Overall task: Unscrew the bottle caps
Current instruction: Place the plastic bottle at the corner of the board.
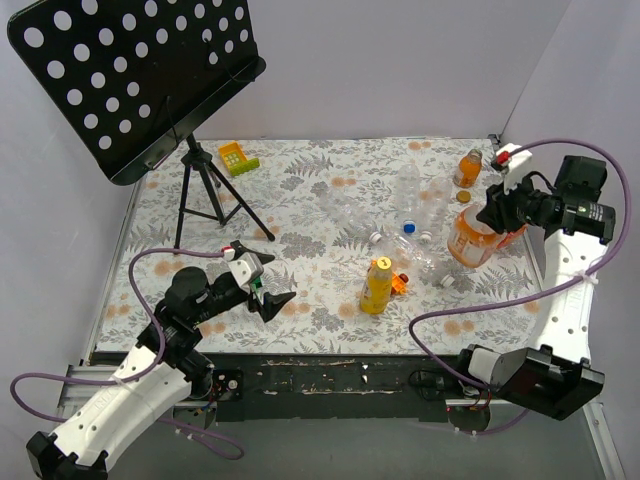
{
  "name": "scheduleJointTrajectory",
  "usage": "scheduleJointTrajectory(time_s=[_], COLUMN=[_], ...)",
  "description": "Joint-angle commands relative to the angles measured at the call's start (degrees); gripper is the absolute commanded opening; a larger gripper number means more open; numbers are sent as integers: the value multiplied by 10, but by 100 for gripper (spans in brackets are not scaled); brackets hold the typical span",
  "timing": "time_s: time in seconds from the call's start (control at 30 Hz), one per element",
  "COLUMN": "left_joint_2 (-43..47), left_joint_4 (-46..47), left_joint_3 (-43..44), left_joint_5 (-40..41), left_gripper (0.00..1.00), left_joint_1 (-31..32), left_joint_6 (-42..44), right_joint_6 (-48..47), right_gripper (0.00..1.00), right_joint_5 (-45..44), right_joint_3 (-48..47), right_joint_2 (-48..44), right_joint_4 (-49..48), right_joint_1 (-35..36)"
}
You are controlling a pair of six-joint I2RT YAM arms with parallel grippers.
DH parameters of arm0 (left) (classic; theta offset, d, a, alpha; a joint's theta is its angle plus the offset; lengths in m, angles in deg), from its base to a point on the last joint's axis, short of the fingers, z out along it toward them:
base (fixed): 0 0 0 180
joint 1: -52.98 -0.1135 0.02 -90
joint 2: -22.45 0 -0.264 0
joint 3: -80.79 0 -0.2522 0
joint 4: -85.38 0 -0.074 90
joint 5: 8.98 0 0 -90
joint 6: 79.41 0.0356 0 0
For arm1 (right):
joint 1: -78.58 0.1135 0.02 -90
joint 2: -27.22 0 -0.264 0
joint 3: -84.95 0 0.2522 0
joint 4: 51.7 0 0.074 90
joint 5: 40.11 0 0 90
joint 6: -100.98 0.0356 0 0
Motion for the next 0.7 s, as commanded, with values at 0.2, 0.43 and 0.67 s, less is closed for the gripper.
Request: scheduleJointTrajectory(time_s=[0.2, 0.43, 0.67], left_joint_2=[4, 11, 13], left_joint_4=[19, 15, 14], left_joint_3=[-14, -17, -19], left_joint_5=[-20, -20, -20], left_gripper=[98, 98, 98], left_joint_1=[-2, -2, -2], left_joint_6=[-1, -3, -4], right_joint_6=[-108, -128, -145], right_gripper=[1, 1, 1], right_joint_5=[44, 66, 96], right_joint_3=[88, 126, 167], right_joint_2=[-30, -8, 5], right_joint_4=[-28, -71, -100], right_joint_1=[-173, -246, -282])
